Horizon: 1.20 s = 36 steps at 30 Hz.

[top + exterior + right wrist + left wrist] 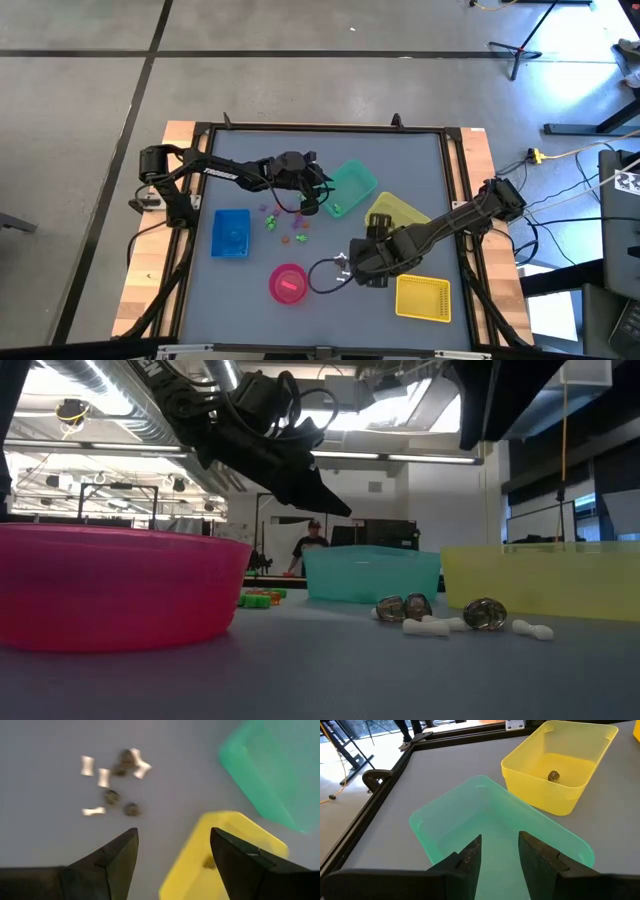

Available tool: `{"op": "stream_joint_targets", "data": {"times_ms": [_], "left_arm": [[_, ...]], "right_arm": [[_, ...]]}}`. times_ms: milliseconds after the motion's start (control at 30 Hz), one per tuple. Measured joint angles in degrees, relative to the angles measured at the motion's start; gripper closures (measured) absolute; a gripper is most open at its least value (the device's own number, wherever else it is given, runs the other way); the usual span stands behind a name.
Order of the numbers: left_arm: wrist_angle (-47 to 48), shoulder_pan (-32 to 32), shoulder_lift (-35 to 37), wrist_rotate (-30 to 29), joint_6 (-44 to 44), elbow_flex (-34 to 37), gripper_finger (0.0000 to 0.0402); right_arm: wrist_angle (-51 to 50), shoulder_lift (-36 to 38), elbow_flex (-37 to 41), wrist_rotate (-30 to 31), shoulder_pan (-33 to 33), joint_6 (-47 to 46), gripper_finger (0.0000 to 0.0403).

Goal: Sort Halloween decoration
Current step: Put the black skull toy into the light yellow bin

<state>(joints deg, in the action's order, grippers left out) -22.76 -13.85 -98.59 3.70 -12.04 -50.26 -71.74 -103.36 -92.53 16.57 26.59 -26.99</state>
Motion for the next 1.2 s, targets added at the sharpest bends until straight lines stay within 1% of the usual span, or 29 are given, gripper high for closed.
{"op": "stream_joint_targets", "data": {"times_ms": [167,333,467,733,833,1000,1200], "left_arm": [[0.00,0.00,0.00,0.00,0.01,0.02,0.0288],[0.00,0.00,0.00,-0.01,0.01,0.02,0.0288],[0.00,0.00,0.00,0.00,0.01,0.02,0.0288],[0.00,0.00,0.00,0.00,0.04,0.04,0.0288],[0.00,0.00,0.00,-0.01,0.10,0.04,0.0288],[0.00,0.00,0.00,0.00,0.10,0.04,0.0288],[0.00,0.00,0.00,0.00,1.52,0.04,0.0288]], "right_arm": [[6.29,0.01,1.67,-4.07,0.00,6.57,0.0155],[9.11,0.01,5.79,-4.12,-0.07,10.66,0.0155],[10.78,0.03,9.47,-4.10,-0.11,11.05,0.0155],[23.40,-0.01,17.57,-5.68,-0.11,16.95,0.0155],[27.61,-0.01,20.20,-5.70,-0.11,17.26,0.0155],[31.55,-0.01,23.72,-5.94,-0.11,17.38,0.0155],[34.92,0.00,26.12,-6.76,-0.11,17.42,0.0155]]}}
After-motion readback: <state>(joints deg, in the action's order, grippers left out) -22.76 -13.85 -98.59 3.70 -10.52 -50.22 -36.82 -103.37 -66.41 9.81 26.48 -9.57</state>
